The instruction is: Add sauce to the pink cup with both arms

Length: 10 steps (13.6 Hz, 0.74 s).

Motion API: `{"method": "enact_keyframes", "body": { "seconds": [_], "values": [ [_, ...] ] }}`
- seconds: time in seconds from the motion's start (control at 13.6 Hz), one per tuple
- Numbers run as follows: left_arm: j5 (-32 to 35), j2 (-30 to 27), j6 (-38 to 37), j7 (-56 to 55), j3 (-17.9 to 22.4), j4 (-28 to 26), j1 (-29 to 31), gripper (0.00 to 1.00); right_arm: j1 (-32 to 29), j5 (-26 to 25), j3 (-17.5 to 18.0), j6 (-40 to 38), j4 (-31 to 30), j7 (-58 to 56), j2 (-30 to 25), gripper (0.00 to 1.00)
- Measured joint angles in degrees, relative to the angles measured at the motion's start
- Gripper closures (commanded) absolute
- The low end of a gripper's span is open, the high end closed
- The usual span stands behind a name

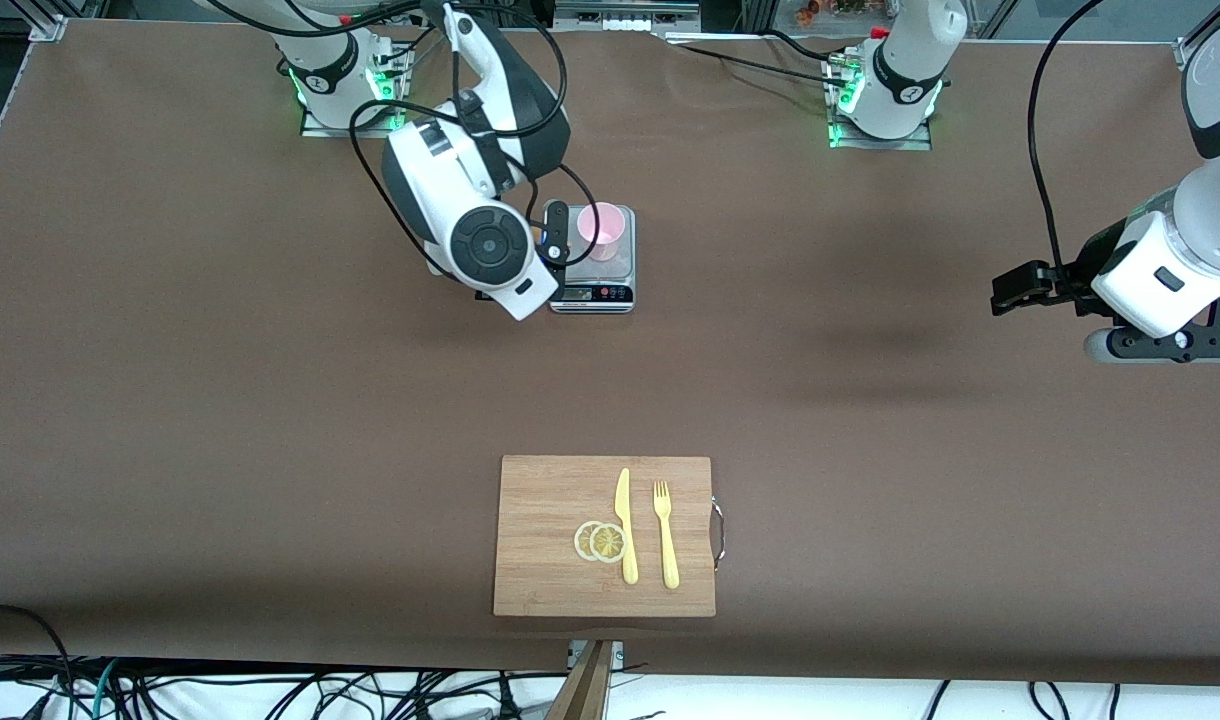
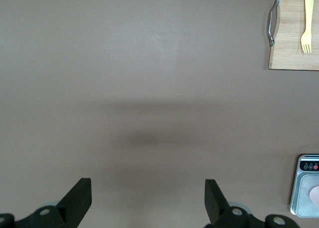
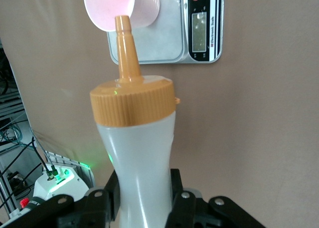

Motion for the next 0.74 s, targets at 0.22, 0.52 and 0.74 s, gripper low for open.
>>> {"method": "enact_keyframes", "body": {
  "seconds": [0.22, 0.52, 0.74],
  "values": [
    [0.00, 0.01, 0.00, 0.00, 0.00, 0.00, 0.00, 0.00, 0.22, -2.21, 3.12, 0.23, -1.81, 3.74, -0.02, 1.00],
    [0.00, 0.01, 0.00, 0.00, 0.00, 0.00, 0.00, 0.00, 0.63, -4.97, 6.12, 0.74, -3.38, 8.06, -0.12, 1.00],
    [0.00, 0.01, 0.00, 0.00, 0.00, 0.00, 0.00, 0.00, 1.11, -7.30, 8.30, 0.61, -3.92, 11.71, -0.25, 1.00]
  ]
}}
